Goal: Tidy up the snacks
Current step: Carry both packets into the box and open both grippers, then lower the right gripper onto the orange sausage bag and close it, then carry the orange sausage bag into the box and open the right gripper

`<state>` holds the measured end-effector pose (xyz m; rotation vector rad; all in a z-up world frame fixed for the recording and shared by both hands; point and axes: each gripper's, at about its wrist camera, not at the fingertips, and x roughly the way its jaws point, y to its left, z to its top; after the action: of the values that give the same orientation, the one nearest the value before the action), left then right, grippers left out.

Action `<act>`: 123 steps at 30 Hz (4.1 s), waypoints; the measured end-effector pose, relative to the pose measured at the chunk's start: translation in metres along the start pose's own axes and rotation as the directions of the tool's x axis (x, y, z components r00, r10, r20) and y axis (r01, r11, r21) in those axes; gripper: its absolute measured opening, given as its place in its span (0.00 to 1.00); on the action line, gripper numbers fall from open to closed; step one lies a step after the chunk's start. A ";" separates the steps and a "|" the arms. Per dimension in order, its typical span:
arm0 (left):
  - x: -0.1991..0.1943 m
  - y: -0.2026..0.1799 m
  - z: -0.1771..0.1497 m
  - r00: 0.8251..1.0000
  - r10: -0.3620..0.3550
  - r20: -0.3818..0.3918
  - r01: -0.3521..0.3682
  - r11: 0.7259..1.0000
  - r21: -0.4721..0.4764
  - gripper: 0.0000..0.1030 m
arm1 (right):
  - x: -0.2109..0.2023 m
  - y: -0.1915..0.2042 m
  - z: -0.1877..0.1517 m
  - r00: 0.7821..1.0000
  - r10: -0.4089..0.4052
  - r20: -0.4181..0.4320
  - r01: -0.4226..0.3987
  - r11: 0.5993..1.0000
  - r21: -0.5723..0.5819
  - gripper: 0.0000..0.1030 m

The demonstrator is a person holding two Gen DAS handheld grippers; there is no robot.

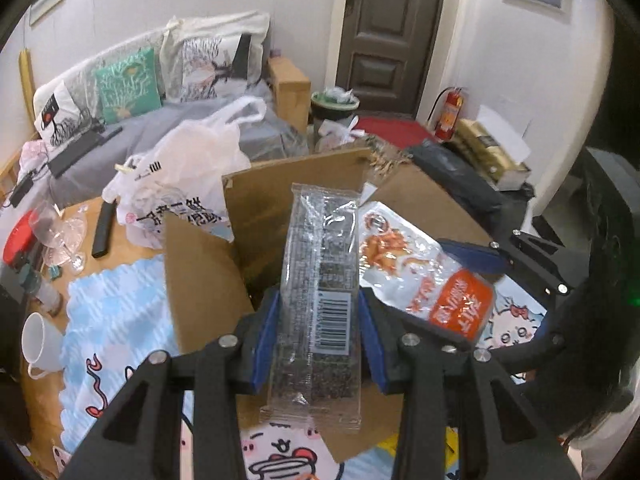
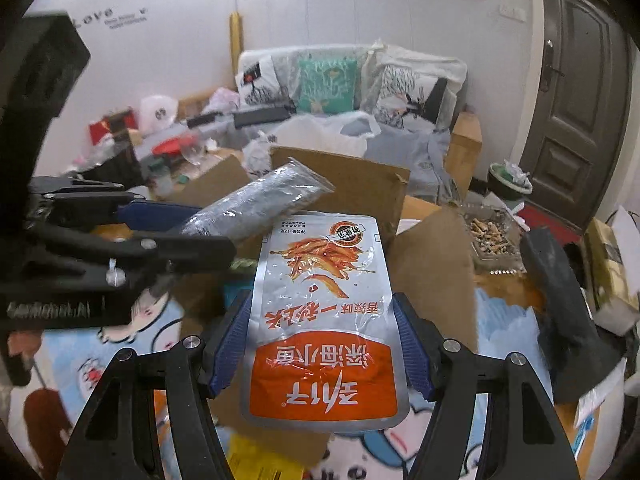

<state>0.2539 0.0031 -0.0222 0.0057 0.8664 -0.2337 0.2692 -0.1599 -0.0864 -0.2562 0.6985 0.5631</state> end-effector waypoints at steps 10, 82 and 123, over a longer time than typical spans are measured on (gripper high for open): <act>0.024 0.012 0.011 0.999 0.012 -0.037 -0.013 1.000 -0.026 0.47 | 0.045 0.001 0.014 0.998 -0.034 -0.057 0.031 0.998 -0.053 0.63; -0.052 0.069 -0.240 0.991 -0.120 0.060 0.129 0.974 -0.186 0.72 | -0.017 0.175 -0.176 0.988 0.106 -0.113 -0.121 0.983 -0.140 0.56; 0.022 0.023 0.021 0.966 -0.247 0.073 0.249 0.968 -0.026 0.36 | 0.023 -0.012 0.026 0.961 0.262 -0.088 -0.270 0.959 -0.083 0.58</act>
<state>0.2881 0.0194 -0.0276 -0.1435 0.8008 -0.4509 0.3045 -0.1502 -0.0818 -0.2741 0.7874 0.8485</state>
